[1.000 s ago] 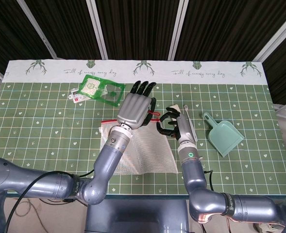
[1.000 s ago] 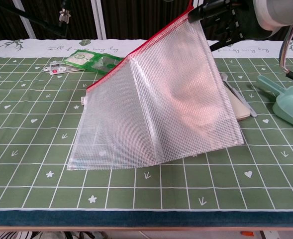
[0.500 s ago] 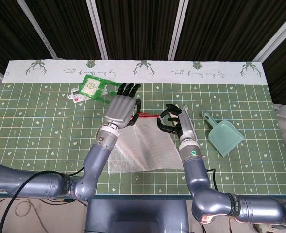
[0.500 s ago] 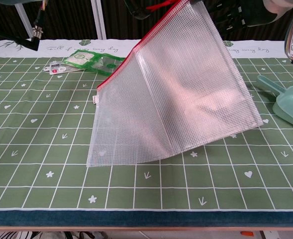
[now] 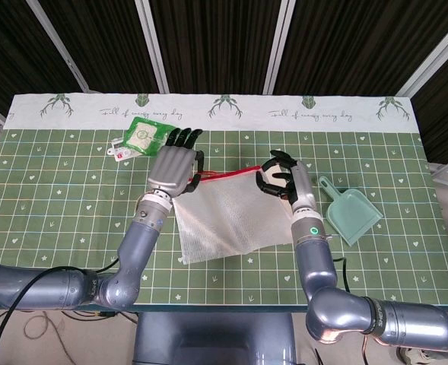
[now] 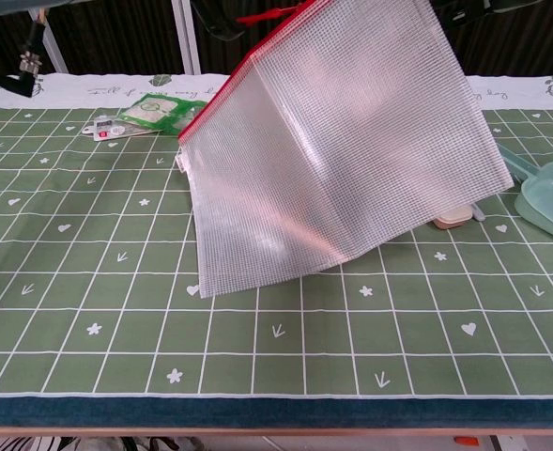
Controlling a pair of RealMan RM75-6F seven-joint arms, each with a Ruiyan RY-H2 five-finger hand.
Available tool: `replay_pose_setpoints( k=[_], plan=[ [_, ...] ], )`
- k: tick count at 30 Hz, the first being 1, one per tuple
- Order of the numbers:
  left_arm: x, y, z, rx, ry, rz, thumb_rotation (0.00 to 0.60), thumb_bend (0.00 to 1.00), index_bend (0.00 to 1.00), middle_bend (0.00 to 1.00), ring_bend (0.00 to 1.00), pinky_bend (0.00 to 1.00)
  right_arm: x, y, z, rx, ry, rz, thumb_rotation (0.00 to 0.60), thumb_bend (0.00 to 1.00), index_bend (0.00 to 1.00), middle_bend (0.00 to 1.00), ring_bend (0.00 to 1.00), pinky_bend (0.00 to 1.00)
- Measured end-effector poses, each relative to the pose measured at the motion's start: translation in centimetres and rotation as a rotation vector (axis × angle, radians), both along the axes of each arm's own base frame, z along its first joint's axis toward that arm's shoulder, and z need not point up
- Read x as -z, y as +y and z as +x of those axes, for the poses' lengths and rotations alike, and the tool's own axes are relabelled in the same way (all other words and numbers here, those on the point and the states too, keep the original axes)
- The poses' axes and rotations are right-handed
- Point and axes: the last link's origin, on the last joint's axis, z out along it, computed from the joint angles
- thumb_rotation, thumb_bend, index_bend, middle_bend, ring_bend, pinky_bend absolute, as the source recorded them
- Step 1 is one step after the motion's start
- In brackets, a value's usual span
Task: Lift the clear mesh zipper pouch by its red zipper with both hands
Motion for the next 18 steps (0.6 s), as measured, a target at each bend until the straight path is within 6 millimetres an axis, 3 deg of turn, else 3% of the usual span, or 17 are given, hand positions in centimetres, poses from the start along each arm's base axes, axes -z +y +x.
replay_pose_setpoints(
  k=[7,18],
  plan=[
    [-2.2,0.7,-2.1,-0.038,0.006,0.045,0.600,0.39,0.60,0.08,0.00,0.00,-1.4,-0.9,-1.3,0.030,0.035,-0.038,0.600,0.55,0.64,0.19,0.06,0.26],
    [-6.3,0.9,-7.5,-0.111,0.038,0.104,0.600,0.39,0.60,0.08,0.00,0.00,-2.5,-1.6,-3.5,0.067,0.070,-0.063,0.600,0.56,0.64,0.19,0.06,0.26]
  ],
)
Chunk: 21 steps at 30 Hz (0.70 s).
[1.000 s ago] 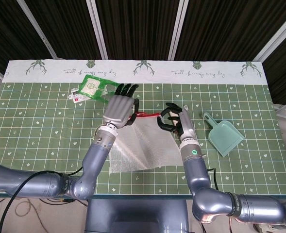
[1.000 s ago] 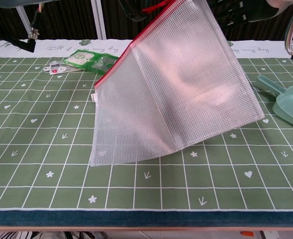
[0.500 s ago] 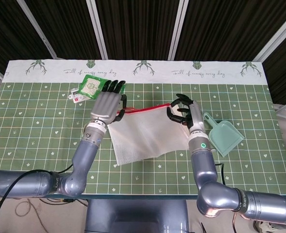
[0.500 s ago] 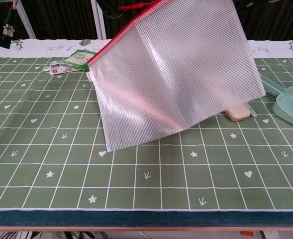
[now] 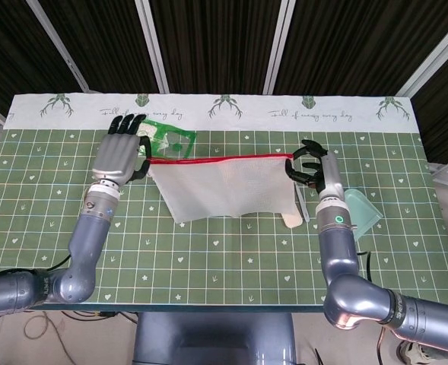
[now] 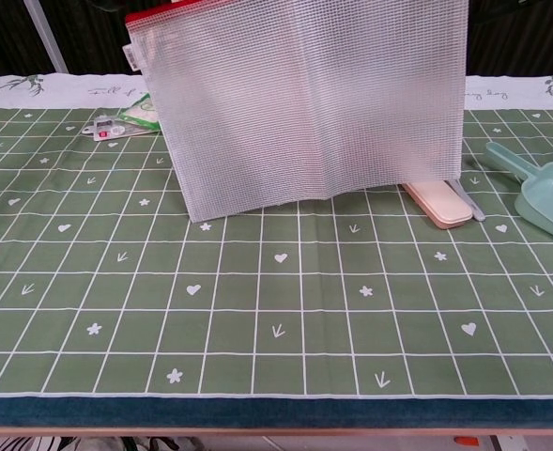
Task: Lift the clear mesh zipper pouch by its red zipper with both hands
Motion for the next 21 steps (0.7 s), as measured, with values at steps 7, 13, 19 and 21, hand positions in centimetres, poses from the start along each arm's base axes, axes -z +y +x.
replay_pose_setpoints(
  k=[7,13,19,21],
  plan=[
    [-1.1,-0.1,-1.7,-0.021,-0.001,0.004,0.600,0.39,0.60,0.08,0.00,0.00,-0.4,-0.2,-0.6,0.007,0.010,-0.010,0.600,0.56,0.64,0.19,0.06,0.26],
    [-1.1,-0.2,-2.0,-0.017,0.006,-0.004,0.600,0.39,0.60,0.08,0.00,0.00,-0.7,-0.3,-1.0,0.013,0.014,-0.017,0.600,0.56,0.64,0.19,0.06,0.26],
    [-1.1,-0.4,-2.4,-0.023,0.010,-0.003,0.600,0.39,0.60,0.08,0.00,0.00,-1.1,-0.5,-1.4,0.020,0.017,-0.027,0.600,0.56,0.64,0.19,0.06,0.26],
    [-1.1,-0.4,-2.5,-0.025,0.011,-0.002,0.600,0.39,0.60,0.08,0.00,0.00,-1.2,-0.5,-1.5,0.024,0.017,-0.028,0.600,0.56,0.64,0.19,0.06,0.26]
  ],
)
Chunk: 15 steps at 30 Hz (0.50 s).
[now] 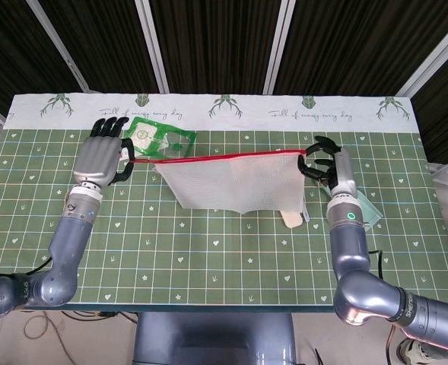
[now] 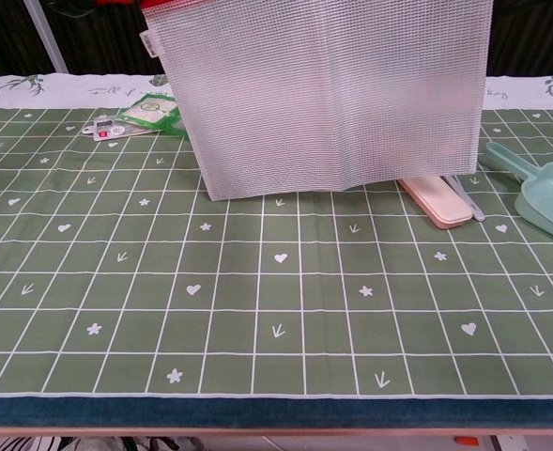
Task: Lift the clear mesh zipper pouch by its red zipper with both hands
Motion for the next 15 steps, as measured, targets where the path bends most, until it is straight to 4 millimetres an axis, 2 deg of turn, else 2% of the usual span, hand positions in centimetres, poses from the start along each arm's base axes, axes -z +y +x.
replay_pose_setpoints(
  k=[5,7,12,14,15],
  plan=[
    [-0.06,-0.10,-0.19,-0.003,0.003,-0.001,0.600,0.39,0.59,0.08,0.00,0.00,0.08,0.01,-0.34,0.006,0.001,0.005,0.600,0.56,0.64,0.18,0.06,0.26],
    [0.00,-0.13,-0.19,-0.003,0.001,-0.004,0.600,0.37,0.57,0.08,0.00,0.00,0.17,0.05,-0.40,0.004,0.002,0.011,0.600,0.55,0.58,0.16,0.05,0.26],
    [0.22,-0.24,-0.02,0.002,0.000,-0.016,0.600,0.21,0.44,0.04,0.00,0.00,0.48,0.20,-0.34,-0.019,0.019,0.030,0.600,0.34,0.08,0.01,0.00,0.25],
    [0.30,-0.28,0.09,0.004,-0.006,-0.021,0.600,0.17,0.37,0.03,0.00,0.00,0.70,0.28,-0.30,-0.043,0.041,0.048,0.600,0.29,0.01,0.00,0.00,0.24],
    [0.34,-0.29,0.14,0.004,-0.010,-0.022,0.600,0.15,0.32,0.02,0.00,0.00,0.79,0.32,-0.31,-0.055,0.054,0.055,0.600,0.28,0.00,0.00,0.00,0.24]
  ],
)
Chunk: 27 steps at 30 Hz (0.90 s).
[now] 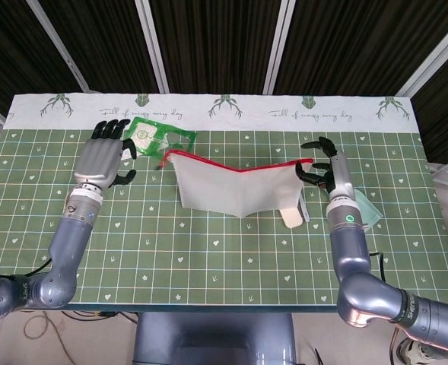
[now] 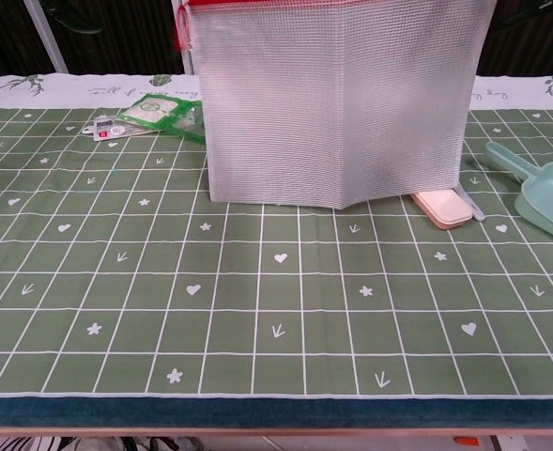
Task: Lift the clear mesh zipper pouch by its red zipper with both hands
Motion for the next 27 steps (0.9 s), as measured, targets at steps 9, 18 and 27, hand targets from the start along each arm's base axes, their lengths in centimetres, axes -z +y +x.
replay_pose_setpoints(
  k=[9,18,27],
  plan=[
    [0.3,-0.6,0.1,0.015,-0.030,-0.021,0.600,0.13,0.17,0.00,0.00,0.00,-0.1,0.2,-0.5,-0.056,0.094,0.011,0.600,0.24,0.00,0.00,0.00,0.23],
    [0.2,-2.9,-0.8,0.043,-0.054,-0.045,0.600,0.13,0.16,0.00,0.00,0.00,-1.0,1.9,-3.0,-0.079,0.240,0.018,0.600,0.14,0.00,0.00,0.00,0.23],
    [0.0,-8.0,-5.0,0.097,-0.028,-0.060,0.600,0.08,0.07,0.00,0.00,0.00,-2.2,5.1,-7.5,-0.170,0.512,0.011,0.600,0.11,0.00,0.00,0.00,0.22]
  ],
)
